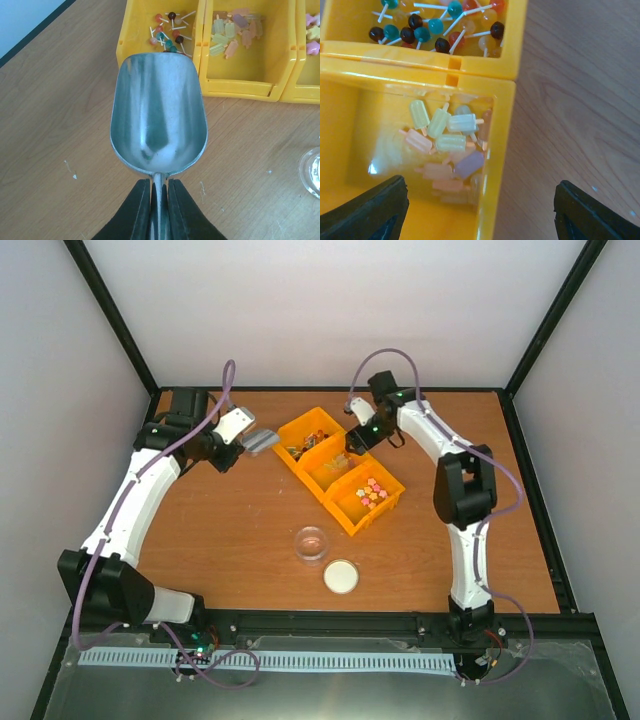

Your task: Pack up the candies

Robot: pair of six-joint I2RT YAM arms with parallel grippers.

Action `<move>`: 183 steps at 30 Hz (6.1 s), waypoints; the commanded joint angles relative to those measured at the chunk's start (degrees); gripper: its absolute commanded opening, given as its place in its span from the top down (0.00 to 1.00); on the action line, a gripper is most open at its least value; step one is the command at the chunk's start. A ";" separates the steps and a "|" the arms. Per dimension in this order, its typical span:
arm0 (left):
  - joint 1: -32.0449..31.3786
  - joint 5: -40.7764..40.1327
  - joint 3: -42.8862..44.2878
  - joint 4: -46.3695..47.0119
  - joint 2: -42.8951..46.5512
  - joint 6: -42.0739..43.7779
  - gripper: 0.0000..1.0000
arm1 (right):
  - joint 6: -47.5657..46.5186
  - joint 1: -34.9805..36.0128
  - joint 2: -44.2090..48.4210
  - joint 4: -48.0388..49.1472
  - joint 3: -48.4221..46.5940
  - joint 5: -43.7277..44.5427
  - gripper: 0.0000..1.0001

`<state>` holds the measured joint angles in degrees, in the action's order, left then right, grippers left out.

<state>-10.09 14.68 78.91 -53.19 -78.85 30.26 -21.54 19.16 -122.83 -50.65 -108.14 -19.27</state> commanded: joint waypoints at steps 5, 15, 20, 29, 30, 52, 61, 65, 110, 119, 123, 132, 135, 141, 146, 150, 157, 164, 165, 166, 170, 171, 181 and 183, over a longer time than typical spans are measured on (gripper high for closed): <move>-0.28 1.64 -0.30 1.31 1.16 -1.49 0.99 | 1.64 3.25 -8.13 -2.07 -8.90 7.06 0.32; -0.28 1.62 -1.60 2.03 1.87 -1.50 0.99 | -0.14 1.73 -10.62 -4.87 -8.41 5.04 0.87; -0.28 2.22 -1.83 2.32 2.13 -1.54 0.99 | -0.72 -1.99 -9.02 -6.50 -4.48 -0.37 0.97; -0.37 5.38 -1.60 2.63 1.44 -1.92 0.99 | -2.86 -10.95 -8.58 -11.88 2.97 -16.76 0.97; -0.37 5.76 -1.49 2.60 1.40 -1.98 0.99 | -3.25 -11.84 -8.65 -12.48 3.93 -18.36 0.97; -3.28 3.36 3.01 -0.13 -1.75 -0.47 0.99 | -1.42 -18.11 -4.01 -5.95 15.56 -23.12 0.97; -8.32 -2.60 9.86 -5.33 -6.36 2.82 0.99 | 2.50 -15.60 5.43 3.76 24.13 -13.05 0.97; -9.92 -3.42 12.91 -6.88 -9.10 3.18 0.99 | 2.92 -13.05 8.10 6.09 26.13 -8.80 0.97; -24.52 -19.69 57.30 -31.54 -55.31 5.25 0.99 | 7.08 -3.30 15.86 17.78 35.02 -1.30 0.97; -24.63 -14.66 47.25 -20.65 -55.54 2.84 0.99 | 6.09 -2.08 15.78 18.43 35.53 -1.89 0.97; -24.63 -10.97 42.97 -14.29 -55.05 1.06 0.99 | 5.66 -1.84 15.52 18.69 35.78 -2.71 0.97; -24.48 -2.24 29.68 6.41 -50.20 -3.42 0.99 | 4.95 -1.67 15.30 18.88 36.37 -4.87 0.97; -23.96 0.94 25.24 12.77 -48.03 -5.83 0.99 | 5.04 -1.67 14.95 18.51 36.29 -5.02 0.97; -22.85 2.82 16.42 22.82 -44.22 -8.42 0.99 | 5.40 -1.71 13.77 18.31 36.03 -4.80 0.97; -20.71 5.27 11.87 26.59 -41.07 -9.90 0.99 | 5.30 -1.67 13.35 18.23 36.16 -3.68 0.97; -19.78 4.60 9.62 27.01 -39.73 -8.99 0.99 | 5.43 -1.71 12.96 18.05 35.98 -4.00 0.97; -19.38 4.53 5.91 29.84 -37.24 -8.83 0.99 | 5.58 -1.75 12.74 17.85 35.74 -4.45 0.97; -17.81 8.27 4.10 33.28 -33.40 -11.16 0.99 | 5.88 -1.76 12.40 17.87 35.72 -4.51 0.97; -17.51 8.93 3.83 33.65 -32.98 -11.23 0.99 | 5.86 -1.76 12.35 17.87 35.67 -4.55 0.97; -17.18 9.28 3.58 34.03 -32.61 -11.15 0.99 | 5.89 -1.71 12.30 17.85 35.71 -4.63 0.97; -17.03 9.46 2.89 34.38 -31.86 -10.01 0.99 | 5.85 -1.81 12.19 17.79 35.68 -4.73 0.97; -16.92 9.47 2.65 34.54 -31.73 -9.90 0.99 | 5.82 -1.76 12.17 17.78 35.63 -4.73 0.97; -14.35 12.19 -3.38 38.49 -28.87 -8.61 0.99 | 5.71 -1.86 11.92 17.54 35.46 -4.81 0.97; -13.06 14.90 -4.92 40.15 -28.21 -9.17 0.99 | 5.68 -1.84 11.83 17.49 35.52 -4.90 0.97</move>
<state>-25.34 23.20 75.57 -20.21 -110.54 20.80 -14.11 15.42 -107.74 -32.95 -73.78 -22.48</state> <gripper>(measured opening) 0.088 0.093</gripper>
